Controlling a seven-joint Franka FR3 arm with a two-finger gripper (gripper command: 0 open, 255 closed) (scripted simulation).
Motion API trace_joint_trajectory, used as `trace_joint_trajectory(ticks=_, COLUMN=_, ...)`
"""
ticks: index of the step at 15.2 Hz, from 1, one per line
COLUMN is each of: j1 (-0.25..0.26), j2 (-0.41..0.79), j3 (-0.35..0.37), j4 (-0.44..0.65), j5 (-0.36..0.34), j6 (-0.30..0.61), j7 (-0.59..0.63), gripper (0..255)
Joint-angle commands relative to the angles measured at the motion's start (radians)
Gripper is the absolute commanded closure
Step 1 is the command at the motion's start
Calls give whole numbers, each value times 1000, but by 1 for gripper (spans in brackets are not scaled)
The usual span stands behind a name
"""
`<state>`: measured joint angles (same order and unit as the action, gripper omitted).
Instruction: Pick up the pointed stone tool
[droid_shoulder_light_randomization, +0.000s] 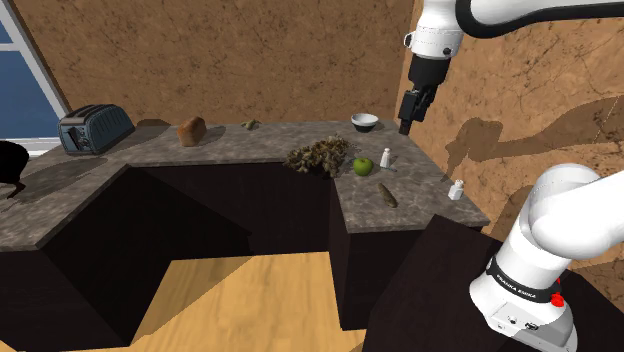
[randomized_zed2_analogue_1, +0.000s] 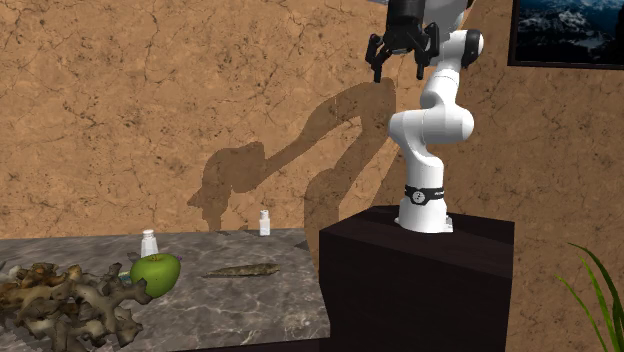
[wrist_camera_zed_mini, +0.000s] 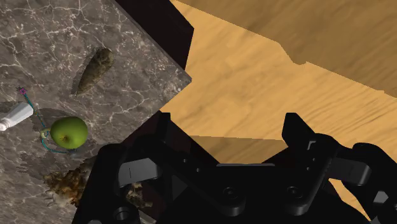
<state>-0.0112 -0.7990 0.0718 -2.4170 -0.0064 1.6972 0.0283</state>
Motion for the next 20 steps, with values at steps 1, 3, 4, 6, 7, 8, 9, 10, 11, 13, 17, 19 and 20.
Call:
trace_joint_trajectory(ticks=1, j1=0, j2=0, j3=0, j4=0, j5=0, j6=0, j7=0, gripper=0)
trace_joint_trajectory(ticks=3, j1=-18, j2=36, j3=-13, j4=-29, j5=-12, j6=59, j7=3, gripper=0)
trace_joint_trajectory(ticks=4, j1=-27, j2=56, j3=-19, j4=-41, j5=-17, j6=88, j7=5, gripper=0)
trace_joint_trajectory(ticks=6, j1=-45, j2=99, j3=-32, j4=-64, j5=-29, j6=148, j7=10, gripper=0)
trace_joint_trajectory(ticks=7, j1=-55, j2=123, j3=-38, j4=-73, j5=-35, j6=178, j7=12, gripper=0)
trace_joint_trajectory(ticks=8, j1=-64, j2=147, j3=-45, j4=-81, j5=-41, j6=208, j7=14, gripper=0)
trace_joint_trajectory(ticks=9, j1=-73, j2=172, j3=-52, j4=-88, j5=-46, j6=238, j7=17, gripper=0)
trace_joint_trajectory(ticks=10, j1=-82, j2=199, j3=-58, j4=-94, j5=-52, j6=267, j7=20, gripper=0)
trace_joint_trajectory(ticks=11, j1=-92, j2=226, j3=-65, j4=-99, j5=-58, j6=297, j7=22, gripper=0)
trace_joint_trajectory(ticks=13, j1=-110, j2=284, j3=-78, j4=-106, j5=-69, j6=355, j7=28, gripper=0)
trace_joint_trajectory(ticks=17, j1=-145, j2=410, j3=-106, j4=-104, j5=-90, j6=469, j7=40, gripper=0)
trace_joint_trajectory(ticks=19, j1=-162, j2=477, j3=-120, j4=-97, j5=-99, j6=523, j7=46, gripper=0)
trace_joint_trajectory(ticks=20, j1=-170, j2=511, j3=-127, j4=-91, j5=-103, j6=549, j7=49, gripper=0)
